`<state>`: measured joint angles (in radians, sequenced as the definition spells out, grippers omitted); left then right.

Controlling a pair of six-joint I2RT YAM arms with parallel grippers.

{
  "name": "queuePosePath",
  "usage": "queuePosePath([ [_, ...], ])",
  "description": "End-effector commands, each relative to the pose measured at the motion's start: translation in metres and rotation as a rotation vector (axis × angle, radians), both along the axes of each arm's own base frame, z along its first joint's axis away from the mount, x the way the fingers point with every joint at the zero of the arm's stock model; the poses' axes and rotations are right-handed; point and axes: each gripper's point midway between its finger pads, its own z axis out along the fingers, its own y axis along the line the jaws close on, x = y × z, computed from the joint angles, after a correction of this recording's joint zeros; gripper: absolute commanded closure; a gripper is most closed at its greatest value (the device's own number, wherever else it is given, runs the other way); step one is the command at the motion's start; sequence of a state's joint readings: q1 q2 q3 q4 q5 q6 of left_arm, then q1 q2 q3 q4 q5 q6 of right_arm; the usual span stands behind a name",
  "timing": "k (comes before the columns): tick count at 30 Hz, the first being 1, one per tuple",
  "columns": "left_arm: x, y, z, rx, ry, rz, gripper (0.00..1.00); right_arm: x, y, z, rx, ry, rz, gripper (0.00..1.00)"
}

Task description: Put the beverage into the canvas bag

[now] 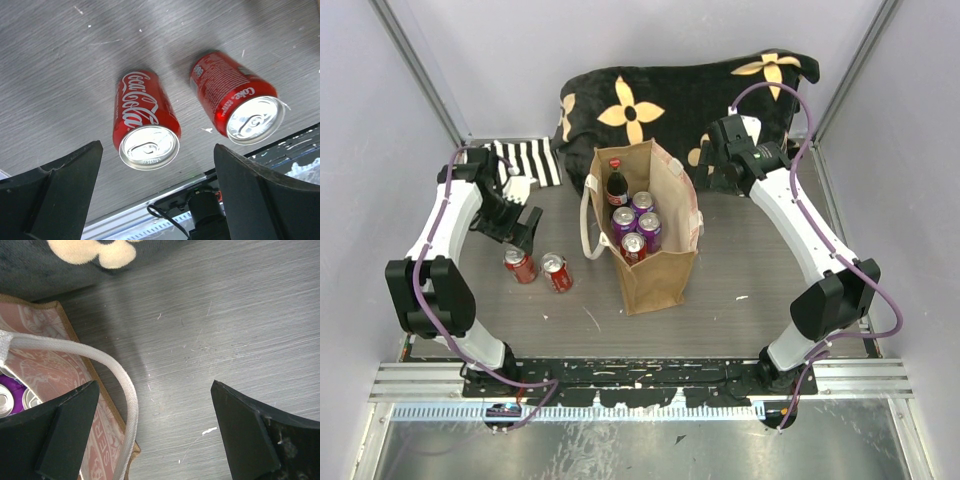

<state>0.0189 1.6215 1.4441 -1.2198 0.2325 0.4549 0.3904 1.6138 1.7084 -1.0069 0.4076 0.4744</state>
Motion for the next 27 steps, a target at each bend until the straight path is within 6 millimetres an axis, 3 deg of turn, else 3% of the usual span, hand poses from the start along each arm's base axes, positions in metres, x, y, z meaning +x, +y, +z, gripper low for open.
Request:
queuePosePath([
  [1,0.003,0.010,-0.003,0.051,-0.043,-0.044,0.00,-0.002,-0.002,0.024,0.043,-0.083,-0.020,0.00],
  [5,-0.010,0.011,-0.016,0.060,-0.002,-0.057,0.00,-0.004,-0.003,0.022,0.042,-0.077,-0.025,0.00],
  [15,-0.009,0.013,-0.037,0.070,0.016,-0.039,0.06,-0.003,-0.001,0.021,0.050,-0.079,-0.020,0.00],
  [21,-0.017,0.012,-0.043,0.063,0.062,-0.048,0.37,-0.007,-0.003,0.018,0.050,-0.073,-0.027,0.00],
  [23,-0.019,0.012,-0.043,0.062,0.073,-0.049,0.37,-0.008,-0.002,0.016,0.055,-0.069,-0.027,0.00],
  [27,-0.022,0.013,-0.046,0.072,0.081,-0.056,0.25,-0.009,-0.001,0.015,0.062,-0.068,-0.028,0.00],
])
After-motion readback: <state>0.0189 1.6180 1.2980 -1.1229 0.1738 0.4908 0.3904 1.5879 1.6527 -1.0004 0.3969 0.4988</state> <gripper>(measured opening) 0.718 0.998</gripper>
